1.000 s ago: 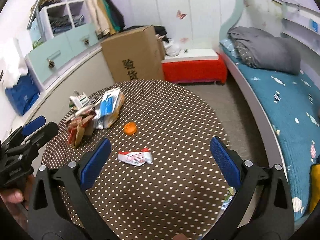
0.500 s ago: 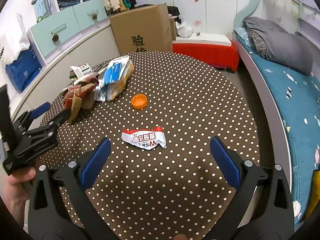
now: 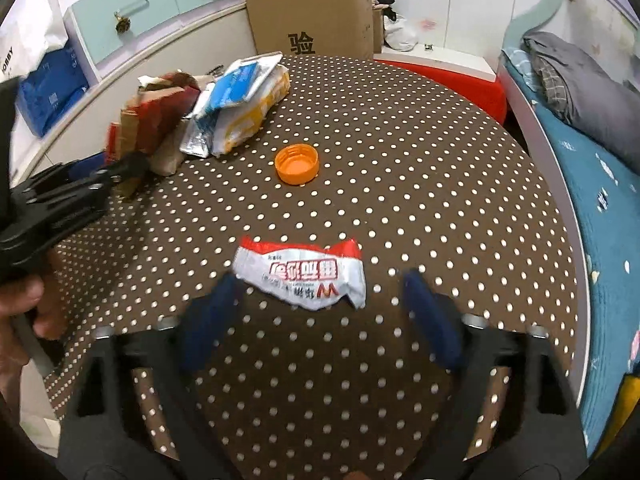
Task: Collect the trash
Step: 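Grasp the red-and-white wrapper with the right tool while the left grasps the red snack bag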
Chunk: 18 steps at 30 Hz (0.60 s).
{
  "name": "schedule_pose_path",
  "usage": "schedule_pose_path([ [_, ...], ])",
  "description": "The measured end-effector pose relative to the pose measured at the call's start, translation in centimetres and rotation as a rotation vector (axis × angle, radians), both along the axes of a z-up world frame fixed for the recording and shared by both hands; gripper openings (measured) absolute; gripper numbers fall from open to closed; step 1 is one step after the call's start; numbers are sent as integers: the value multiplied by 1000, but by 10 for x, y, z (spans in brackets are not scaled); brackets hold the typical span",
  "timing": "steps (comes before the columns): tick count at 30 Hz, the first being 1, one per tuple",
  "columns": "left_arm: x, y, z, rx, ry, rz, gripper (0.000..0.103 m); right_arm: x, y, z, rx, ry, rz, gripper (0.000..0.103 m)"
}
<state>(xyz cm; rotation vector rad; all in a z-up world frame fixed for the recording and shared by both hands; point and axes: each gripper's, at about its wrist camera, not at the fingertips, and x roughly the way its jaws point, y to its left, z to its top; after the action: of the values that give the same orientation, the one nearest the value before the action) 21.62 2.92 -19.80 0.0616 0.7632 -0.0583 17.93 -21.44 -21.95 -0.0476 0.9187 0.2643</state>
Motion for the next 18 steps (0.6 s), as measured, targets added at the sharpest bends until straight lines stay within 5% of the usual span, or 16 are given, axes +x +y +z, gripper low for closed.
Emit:
schedule_pose_path([
  [3,-13,4,1,-21,-1,-7,50,2,4,2,-8,-8,22,43],
  [14,-47,4,10,-142,3,-60,47,-13,6,4,49,-22,54,35],
  [16,-50,1,12,-154,1,-72,27,-15,4,6,54,-27,50,35],
  [18,-49,-2,12,-153,4,-76,27,-18,-1,8,56,-29,44,35],
])
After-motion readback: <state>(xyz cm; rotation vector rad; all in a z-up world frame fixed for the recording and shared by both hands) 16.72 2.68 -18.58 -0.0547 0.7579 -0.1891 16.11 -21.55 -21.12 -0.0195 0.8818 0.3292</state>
